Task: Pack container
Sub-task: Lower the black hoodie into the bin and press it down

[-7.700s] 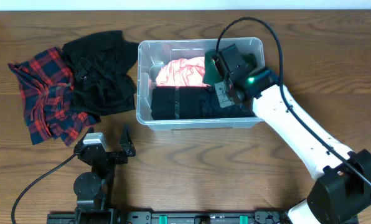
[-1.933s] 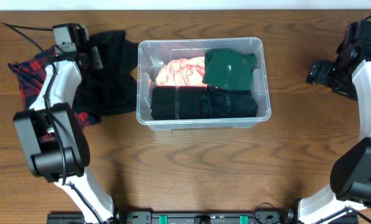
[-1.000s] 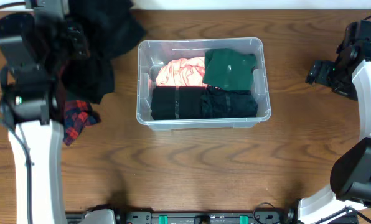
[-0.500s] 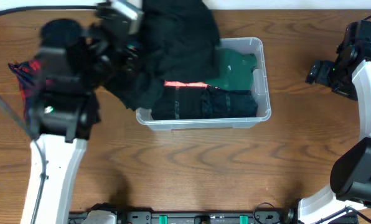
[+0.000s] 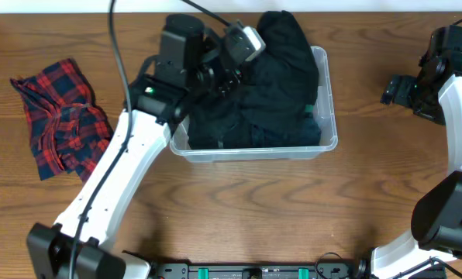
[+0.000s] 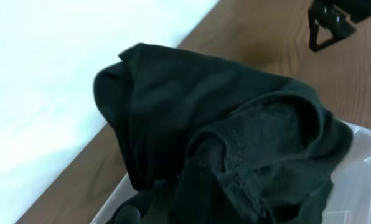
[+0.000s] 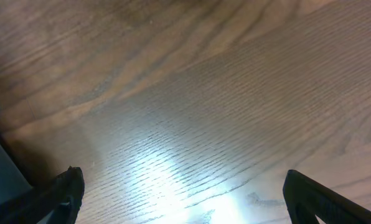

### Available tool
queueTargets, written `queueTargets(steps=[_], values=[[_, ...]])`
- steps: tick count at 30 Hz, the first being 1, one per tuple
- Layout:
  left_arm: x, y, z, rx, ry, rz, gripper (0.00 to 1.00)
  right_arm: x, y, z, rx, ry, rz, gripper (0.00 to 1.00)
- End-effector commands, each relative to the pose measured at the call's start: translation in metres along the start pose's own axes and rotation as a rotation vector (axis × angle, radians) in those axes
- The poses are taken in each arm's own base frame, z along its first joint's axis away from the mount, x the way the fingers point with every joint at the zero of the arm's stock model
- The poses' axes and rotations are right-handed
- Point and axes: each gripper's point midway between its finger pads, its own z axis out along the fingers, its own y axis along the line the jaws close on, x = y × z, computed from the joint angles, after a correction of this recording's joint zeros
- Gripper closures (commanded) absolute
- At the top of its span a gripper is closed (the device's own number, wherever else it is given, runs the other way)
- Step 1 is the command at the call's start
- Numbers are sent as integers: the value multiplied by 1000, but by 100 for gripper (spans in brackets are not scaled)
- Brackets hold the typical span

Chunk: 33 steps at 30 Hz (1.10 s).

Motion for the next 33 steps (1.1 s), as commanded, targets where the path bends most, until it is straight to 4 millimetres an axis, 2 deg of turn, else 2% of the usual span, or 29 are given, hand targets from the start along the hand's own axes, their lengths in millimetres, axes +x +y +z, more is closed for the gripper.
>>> queueTargets(steps=[1, 9, 12, 16, 26, 32, 33], values=[[-23, -4, -3, 12, -65, 61, 94, 0, 0, 3, 2, 7, 12, 1], [-12, -6, 9, 31, -39, 48, 94, 0, 0, 3, 2, 7, 12, 1], [-13, -7, 9, 31, -42, 42, 94, 0, 0, 3, 2, 7, 11, 1], [-14, -8, 5, 35, -38, -53, 94, 0, 0, 3, 2, 7, 12, 1], [21, -27, 1, 96, 109, -169, 94, 0, 0, 3, 2, 7, 11, 1], [25, -30, 1, 104, 127, -178, 94, 0, 0, 3, 2, 7, 12, 1], [25, -30, 1, 104, 127, -178, 88, 0, 0, 3, 2, 7, 12, 1]])
